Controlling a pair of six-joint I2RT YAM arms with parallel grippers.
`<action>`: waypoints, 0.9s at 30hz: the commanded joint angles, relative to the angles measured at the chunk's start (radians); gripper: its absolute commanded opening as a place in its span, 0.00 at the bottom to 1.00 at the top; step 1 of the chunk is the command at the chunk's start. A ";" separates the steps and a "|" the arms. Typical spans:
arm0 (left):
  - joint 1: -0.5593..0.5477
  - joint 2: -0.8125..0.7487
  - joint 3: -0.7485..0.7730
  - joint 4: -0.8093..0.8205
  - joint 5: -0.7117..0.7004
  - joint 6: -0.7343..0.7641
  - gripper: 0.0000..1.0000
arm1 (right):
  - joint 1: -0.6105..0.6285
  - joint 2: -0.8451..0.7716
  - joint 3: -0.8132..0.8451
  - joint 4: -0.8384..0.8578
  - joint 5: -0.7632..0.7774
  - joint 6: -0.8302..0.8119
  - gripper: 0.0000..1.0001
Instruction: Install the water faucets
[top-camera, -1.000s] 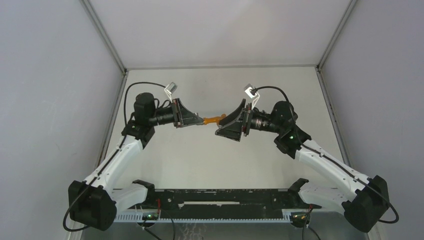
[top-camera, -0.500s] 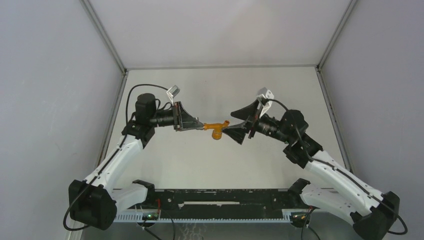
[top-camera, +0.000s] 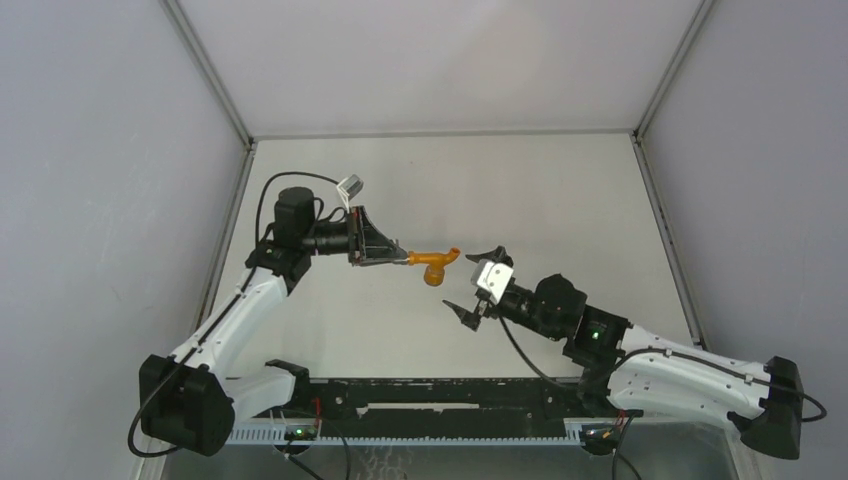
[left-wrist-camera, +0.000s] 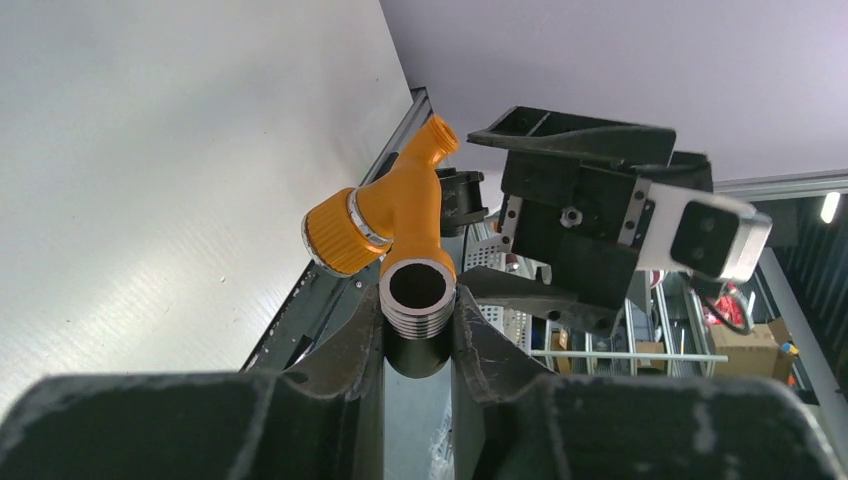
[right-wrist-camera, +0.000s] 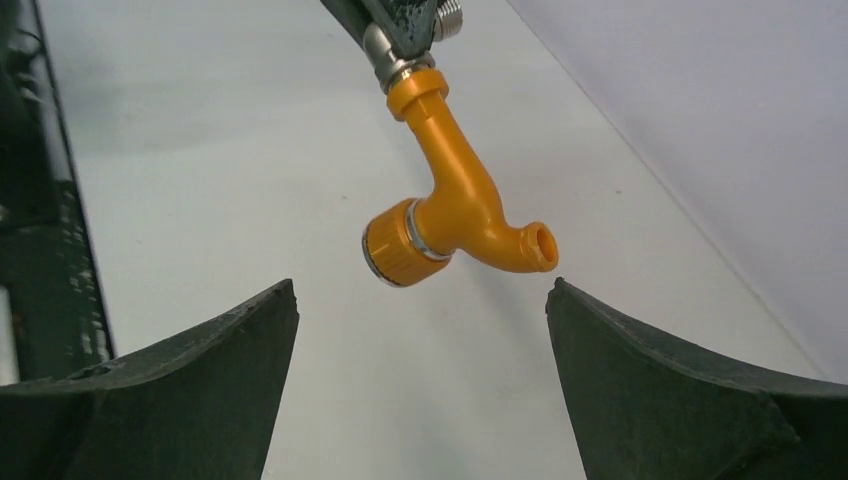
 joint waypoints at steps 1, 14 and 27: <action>-0.004 -0.019 0.077 0.011 0.030 -0.010 0.00 | 0.104 0.003 -0.016 0.112 0.263 -0.201 0.99; -0.003 -0.043 0.109 0.032 0.013 -0.007 0.00 | -0.239 -0.057 -0.094 0.220 -0.274 0.488 1.00; -0.004 -0.058 0.106 0.064 0.014 -0.041 0.00 | -0.294 0.329 -0.132 0.804 -0.537 0.776 1.00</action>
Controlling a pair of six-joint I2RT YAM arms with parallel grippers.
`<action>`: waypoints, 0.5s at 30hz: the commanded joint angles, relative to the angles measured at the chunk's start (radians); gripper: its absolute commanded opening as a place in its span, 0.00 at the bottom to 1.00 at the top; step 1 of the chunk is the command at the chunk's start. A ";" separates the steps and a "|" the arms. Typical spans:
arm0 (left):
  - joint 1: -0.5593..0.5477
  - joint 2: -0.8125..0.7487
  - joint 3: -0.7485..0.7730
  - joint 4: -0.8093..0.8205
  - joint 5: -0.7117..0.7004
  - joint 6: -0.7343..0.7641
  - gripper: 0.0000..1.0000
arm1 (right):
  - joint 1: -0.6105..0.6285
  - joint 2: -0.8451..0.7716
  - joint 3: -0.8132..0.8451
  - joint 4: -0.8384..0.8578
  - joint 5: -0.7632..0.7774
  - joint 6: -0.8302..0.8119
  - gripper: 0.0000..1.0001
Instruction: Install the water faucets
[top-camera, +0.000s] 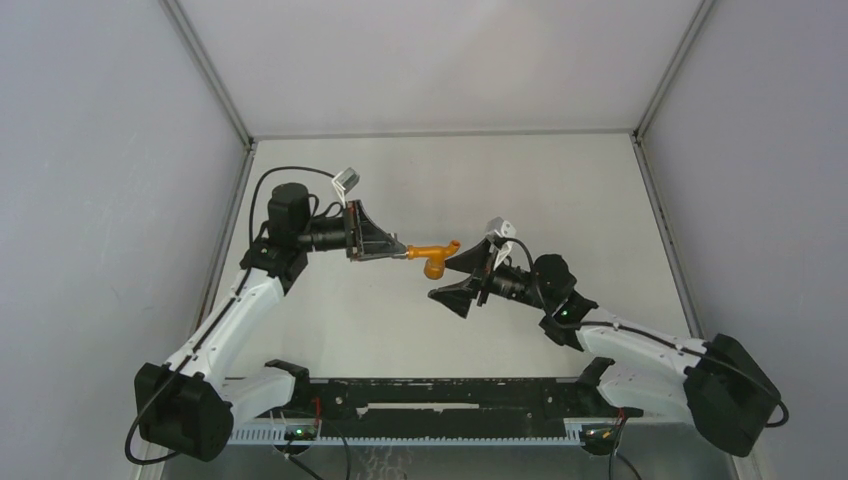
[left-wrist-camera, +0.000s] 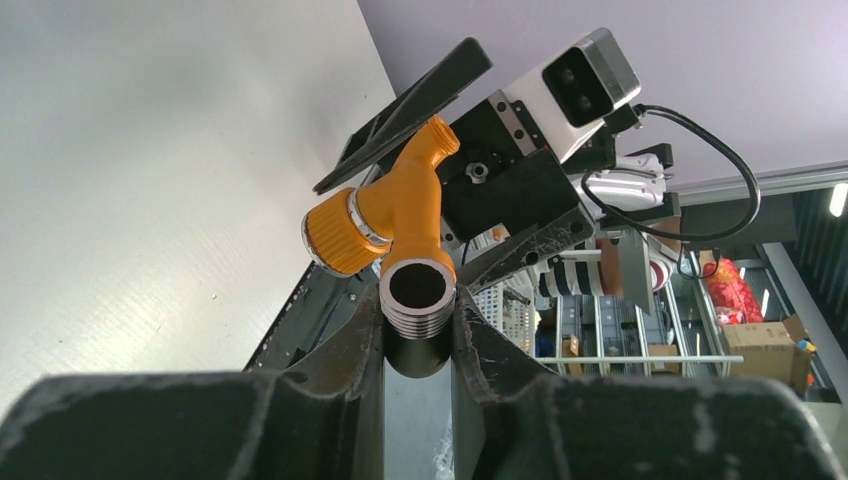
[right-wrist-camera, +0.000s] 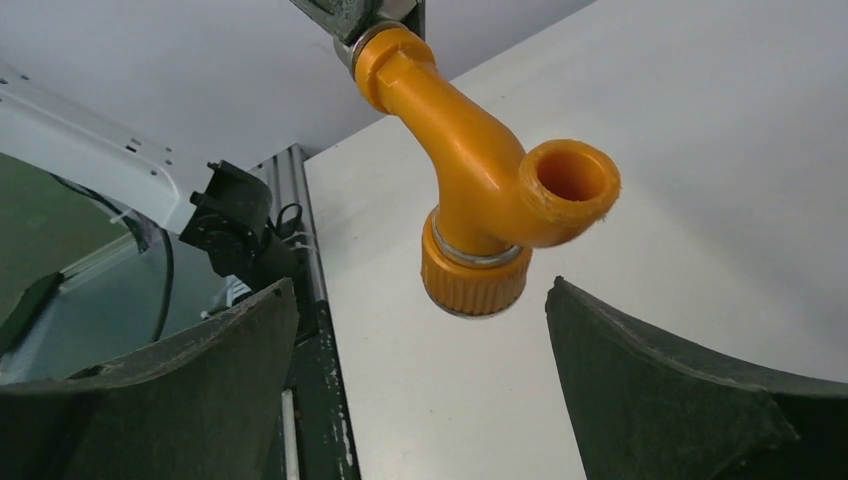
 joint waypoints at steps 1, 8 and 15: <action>-0.003 -0.032 0.072 0.066 0.020 -0.031 0.00 | 0.001 0.098 0.027 0.302 -0.109 0.128 1.00; -0.003 -0.021 0.067 0.078 0.010 -0.030 0.00 | 0.057 0.117 0.033 0.333 -0.149 0.153 0.98; -0.003 0.000 0.067 -0.020 -0.032 0.052 0.00 | 0.105 -0.051 0.066 0.169 -0.137 0.133 0.98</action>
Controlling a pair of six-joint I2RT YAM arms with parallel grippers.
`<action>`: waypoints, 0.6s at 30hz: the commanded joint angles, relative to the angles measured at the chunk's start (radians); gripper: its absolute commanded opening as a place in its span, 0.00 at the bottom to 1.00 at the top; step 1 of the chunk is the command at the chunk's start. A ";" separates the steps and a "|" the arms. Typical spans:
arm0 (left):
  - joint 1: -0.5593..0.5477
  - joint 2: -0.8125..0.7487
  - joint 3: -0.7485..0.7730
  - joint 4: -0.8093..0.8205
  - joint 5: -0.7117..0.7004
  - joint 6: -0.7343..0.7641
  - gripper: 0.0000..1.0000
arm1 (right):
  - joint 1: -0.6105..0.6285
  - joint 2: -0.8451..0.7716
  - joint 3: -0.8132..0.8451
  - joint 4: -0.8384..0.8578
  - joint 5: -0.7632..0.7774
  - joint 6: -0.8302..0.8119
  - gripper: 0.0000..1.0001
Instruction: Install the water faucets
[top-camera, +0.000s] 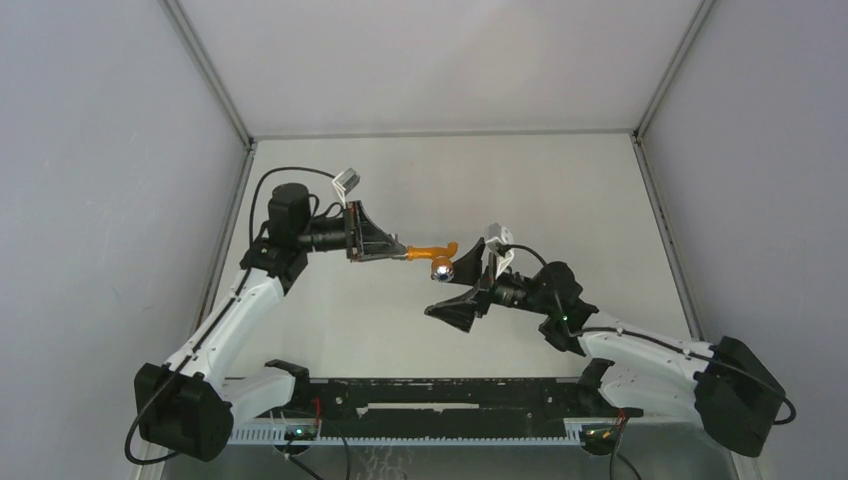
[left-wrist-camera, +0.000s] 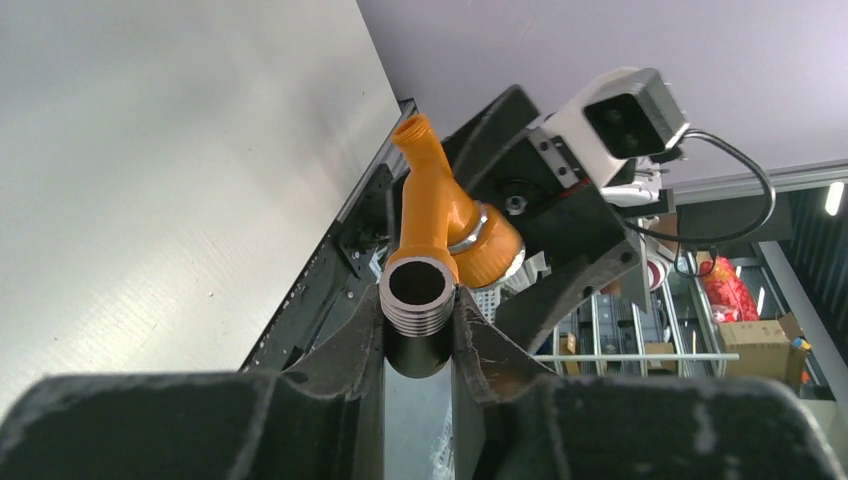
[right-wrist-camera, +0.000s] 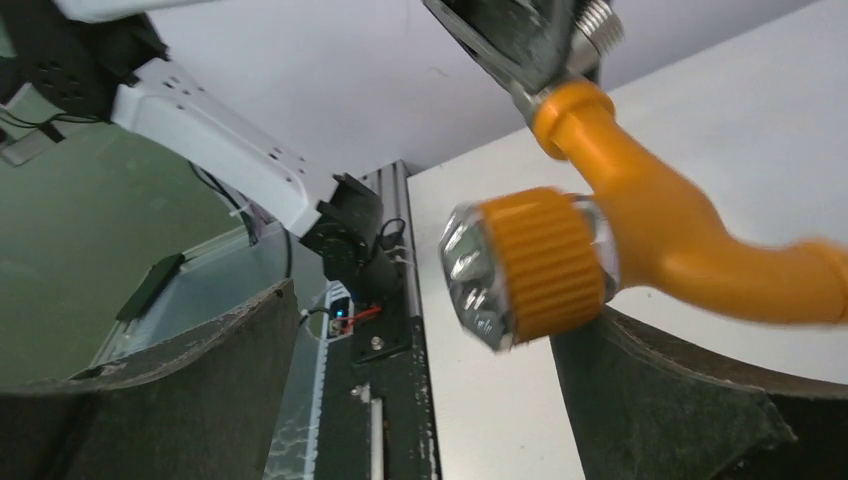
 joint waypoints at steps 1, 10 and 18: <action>-0.003 0.002 0.065 -0.034 -0.027 0.069 0.00 | 0.035 -0.131 0.076 -0.054 -0.022 -0.014 0.98; -0.068 0.019 0.090 -0.162 -0.001 0.203 0.00 | -0.028 -0.117 0.139 -0.104 0.051 -0.051 1.00; -0.079 0.035 0.114 -0.202 -0.013 0.230 0.00 | -0.027 -0.114 0.192 -0.176 0.009 -0.068 0.94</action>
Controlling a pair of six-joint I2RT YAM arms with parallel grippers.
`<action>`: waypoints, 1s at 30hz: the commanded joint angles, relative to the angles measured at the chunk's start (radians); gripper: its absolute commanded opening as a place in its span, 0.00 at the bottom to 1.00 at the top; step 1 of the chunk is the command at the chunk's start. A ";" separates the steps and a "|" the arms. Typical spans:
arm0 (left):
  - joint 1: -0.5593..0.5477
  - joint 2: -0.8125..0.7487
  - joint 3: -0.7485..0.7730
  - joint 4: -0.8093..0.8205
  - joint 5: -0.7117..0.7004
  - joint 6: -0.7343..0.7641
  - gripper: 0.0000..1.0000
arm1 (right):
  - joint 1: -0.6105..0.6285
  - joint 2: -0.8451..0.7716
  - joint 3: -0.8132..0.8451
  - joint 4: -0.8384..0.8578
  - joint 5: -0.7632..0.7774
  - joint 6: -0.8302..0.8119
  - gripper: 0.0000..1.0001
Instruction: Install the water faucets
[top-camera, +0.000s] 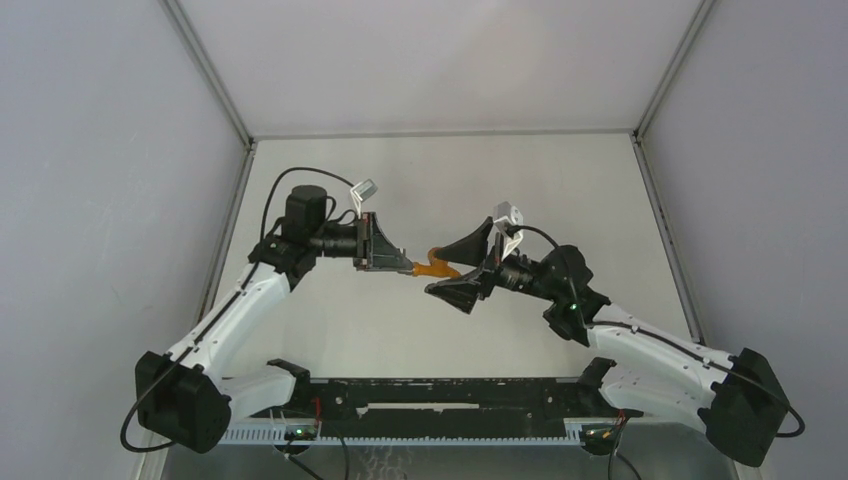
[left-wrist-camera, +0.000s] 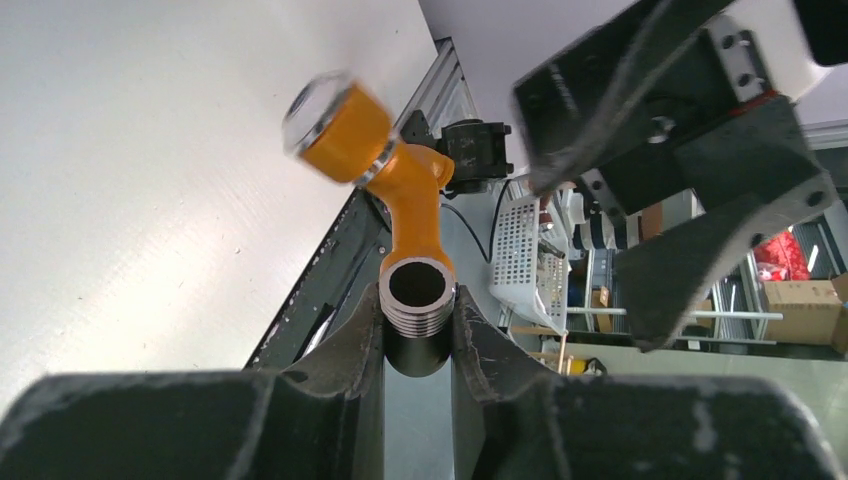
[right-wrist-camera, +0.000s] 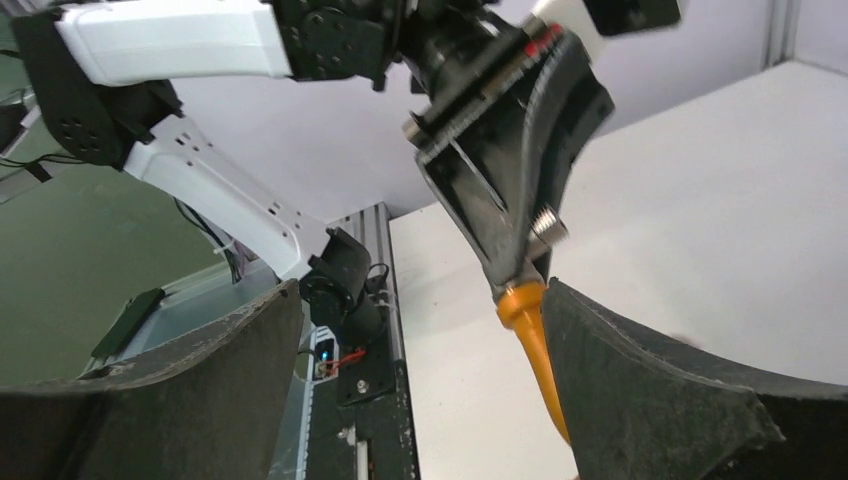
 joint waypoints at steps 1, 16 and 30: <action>-0.004 0.001 0.073 -0.008 0.017 0.048 0.00 | 0.012 -0.038 0.058 -0.019 0.011 -0.058 0.94; -0.004 -0.032 0.083 0.044 0.068 0.011 0.00 | -0.059 -0.139 0.028 -0.262 0.038 -0.295 0.99; -0.010 -0.051 0.099 0.051 0.151 0.002 0.00 | 0.024 -0.012 -0.003 -0.162 0.106 -0.422 0.95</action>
